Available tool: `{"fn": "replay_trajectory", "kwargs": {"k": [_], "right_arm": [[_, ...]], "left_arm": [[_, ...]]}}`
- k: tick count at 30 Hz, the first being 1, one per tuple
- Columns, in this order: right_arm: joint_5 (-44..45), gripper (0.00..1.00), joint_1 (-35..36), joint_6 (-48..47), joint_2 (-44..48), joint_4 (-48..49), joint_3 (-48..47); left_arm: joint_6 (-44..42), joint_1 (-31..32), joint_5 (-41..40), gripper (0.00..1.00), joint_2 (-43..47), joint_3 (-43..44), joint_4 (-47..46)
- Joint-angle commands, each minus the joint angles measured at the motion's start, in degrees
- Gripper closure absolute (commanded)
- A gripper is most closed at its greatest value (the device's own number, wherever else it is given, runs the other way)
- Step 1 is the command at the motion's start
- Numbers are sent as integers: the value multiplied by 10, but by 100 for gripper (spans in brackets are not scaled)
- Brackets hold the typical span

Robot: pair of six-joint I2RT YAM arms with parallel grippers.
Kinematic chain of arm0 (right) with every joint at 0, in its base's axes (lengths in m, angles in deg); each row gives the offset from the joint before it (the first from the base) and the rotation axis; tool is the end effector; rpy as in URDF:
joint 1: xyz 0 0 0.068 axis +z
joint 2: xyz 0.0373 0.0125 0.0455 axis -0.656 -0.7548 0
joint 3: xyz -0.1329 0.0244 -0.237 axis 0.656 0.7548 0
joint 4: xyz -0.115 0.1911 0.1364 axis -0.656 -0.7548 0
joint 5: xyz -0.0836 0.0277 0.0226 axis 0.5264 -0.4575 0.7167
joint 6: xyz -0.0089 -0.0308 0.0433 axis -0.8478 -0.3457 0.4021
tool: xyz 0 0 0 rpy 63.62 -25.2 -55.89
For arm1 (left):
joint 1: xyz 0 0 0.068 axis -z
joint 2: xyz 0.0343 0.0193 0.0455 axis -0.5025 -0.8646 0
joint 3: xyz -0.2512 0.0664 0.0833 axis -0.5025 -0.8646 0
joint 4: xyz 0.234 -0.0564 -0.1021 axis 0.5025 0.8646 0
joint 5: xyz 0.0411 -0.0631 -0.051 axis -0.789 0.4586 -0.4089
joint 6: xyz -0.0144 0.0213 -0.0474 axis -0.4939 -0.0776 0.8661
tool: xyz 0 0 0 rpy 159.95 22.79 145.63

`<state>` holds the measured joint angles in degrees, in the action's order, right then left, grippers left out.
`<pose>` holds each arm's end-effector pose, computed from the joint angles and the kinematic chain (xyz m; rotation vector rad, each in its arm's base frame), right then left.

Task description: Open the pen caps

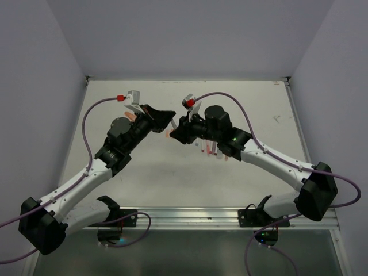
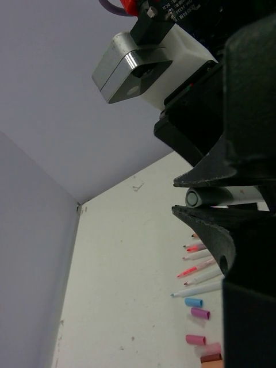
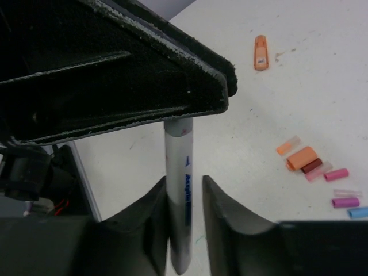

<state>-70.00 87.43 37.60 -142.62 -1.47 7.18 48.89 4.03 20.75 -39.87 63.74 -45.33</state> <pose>0.2171 0.2419 0.3324 -0.7328 1.8035 0.9626 0.1999 -0.1376 0.3444 -0.1145 1.6189 -1.1199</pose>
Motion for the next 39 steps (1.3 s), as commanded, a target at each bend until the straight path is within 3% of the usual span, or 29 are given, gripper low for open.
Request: {"fn": "replay_trajectory", "kwargs": {"k": [1, 4, 8, 21, 31, 39], "right_arm": [[-21, 74, -1, 11, 1, 12, -25], [-21, 100, -1, 13, 5, 9, -18], [-24, 100, -1, 14, 8, -6, 4], [-45, 100, -2, 23, -6, -48, 128], [-24, 100, -1, 18, -18, -41, 182], [-26, 100, -1, 22, -29, -15, 223]], "left_arm": [[-30, 2, 14, 100, 10, -11, -54], [-41, 2, 4, 100, 11, -19, -66], [-52, 2, -22, 100, 23, -33, -96], [-153, 1, -209, 100, 50, 0, -188], [-137, 3, -366, 100, 7, 38, -225], [-148, 2, -398, 100, -11, 62, -235]]}}
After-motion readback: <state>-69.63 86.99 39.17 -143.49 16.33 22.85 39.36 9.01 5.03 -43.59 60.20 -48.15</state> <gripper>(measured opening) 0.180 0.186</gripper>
